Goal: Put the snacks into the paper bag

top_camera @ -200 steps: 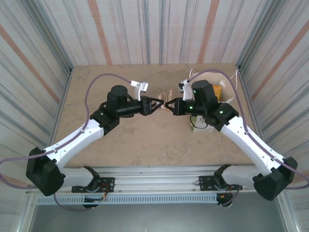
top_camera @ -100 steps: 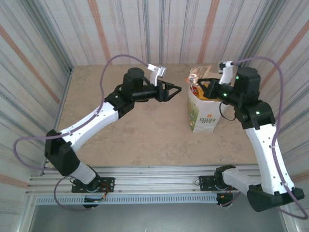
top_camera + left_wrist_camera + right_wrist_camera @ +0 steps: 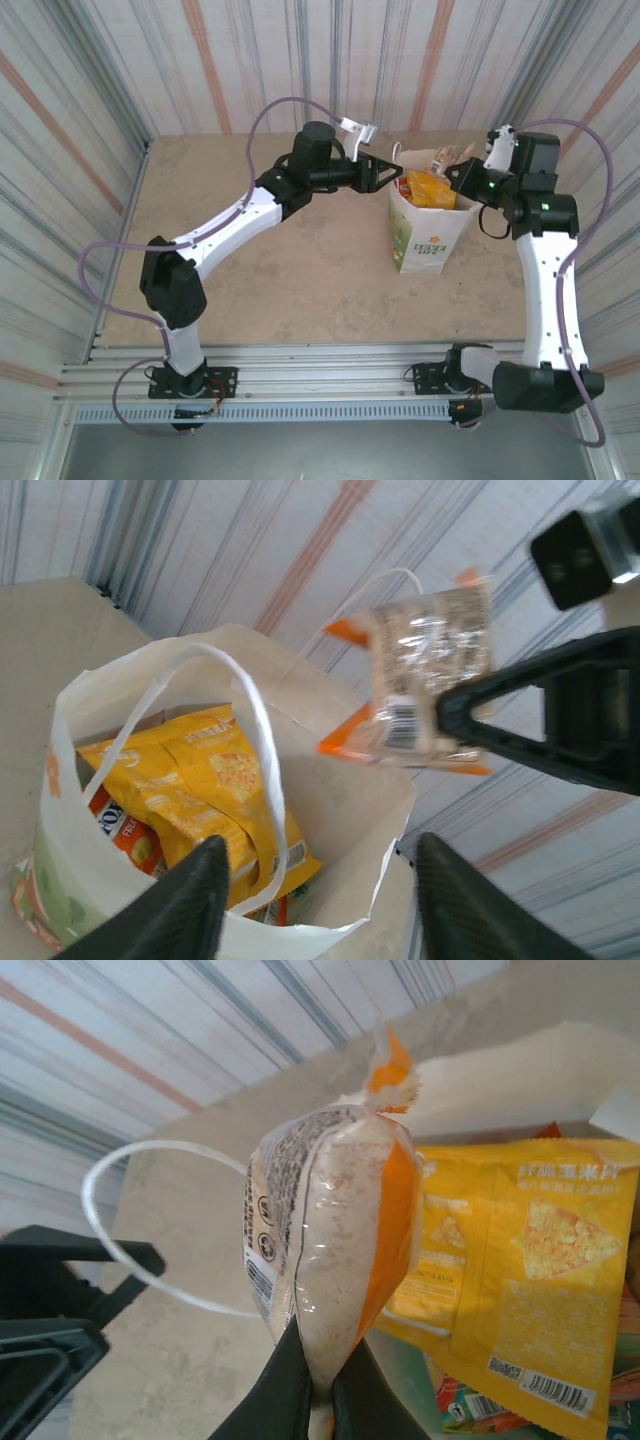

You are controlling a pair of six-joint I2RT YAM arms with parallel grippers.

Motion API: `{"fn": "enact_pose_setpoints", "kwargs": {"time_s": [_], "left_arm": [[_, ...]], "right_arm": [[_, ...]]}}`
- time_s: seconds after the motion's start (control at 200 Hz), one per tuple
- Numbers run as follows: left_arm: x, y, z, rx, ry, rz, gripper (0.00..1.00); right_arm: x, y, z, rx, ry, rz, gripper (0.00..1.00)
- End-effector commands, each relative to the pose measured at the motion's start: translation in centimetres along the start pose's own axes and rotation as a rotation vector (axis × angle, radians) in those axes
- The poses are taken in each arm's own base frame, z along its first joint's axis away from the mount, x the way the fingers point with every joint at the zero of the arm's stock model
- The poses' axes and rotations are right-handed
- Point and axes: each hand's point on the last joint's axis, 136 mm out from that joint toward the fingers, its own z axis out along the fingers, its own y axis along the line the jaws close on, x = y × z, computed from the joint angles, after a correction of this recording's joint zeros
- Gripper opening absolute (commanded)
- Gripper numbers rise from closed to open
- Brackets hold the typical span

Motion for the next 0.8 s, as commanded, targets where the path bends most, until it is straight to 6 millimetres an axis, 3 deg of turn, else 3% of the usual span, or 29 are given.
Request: {"fn": "enact_pose_setpoints", "kwargs": {"time_s": [0.0, 0.085, 0.175, 0.406, 0.476, 0.516, 0.626, 0.797], "left_arm": [[-1.4, -1.9, 0.1, 0.069, -0.020, 0.036, 0.33], [-1.5, -1.9, 0.3, 0.076, -0.024, 0.040, 0.10], [-1.5, -2.0, 0.2, 0.078, -0.026, 0.046, 0.00], [-1.6, -2.1, 0.1, 0.080, -0.027, 0.058, 0.00], [-1.6, -2.2, 0.0, 0.079, -0.029, 0.063, 0.00], [-1.7, -2.2, 0.0, 0.078, -0.031, 0.067, 0.00], [-1.9, -2.2, -0.2, 0.071, -0.035, 0.075, 0.00], [-1.7, -2.1, 0.0, 0.072, -0.031, 0.069, 0.00]], "right_arm": [[0.4, 0.0, 0.8, -0.024, 0.048, -0.024, 0.00], [0.8, -0.5, 2.1, -0.025, 0.084, -0.015, 0.00], [1.4, -0.6, 3.3, -0.036, 0.128, -0.006, 0.00], [3.6, -0.8, 6.1, -0.019, 0.259, 0.005, 0.03], [4.2, -1.5, 6.6, 0.017, 0.294, 0.011, 0.08], [4.4, -2.4, 6.8, 0.064, 0.312, 0.012, 0.16], [3.8, -3.9, 5.7, 0.189, 0.322, -0.041, 0.39], [1.2, -2.5, 2.5, 0.208, 0.225, -0.115, 0.45]]}}
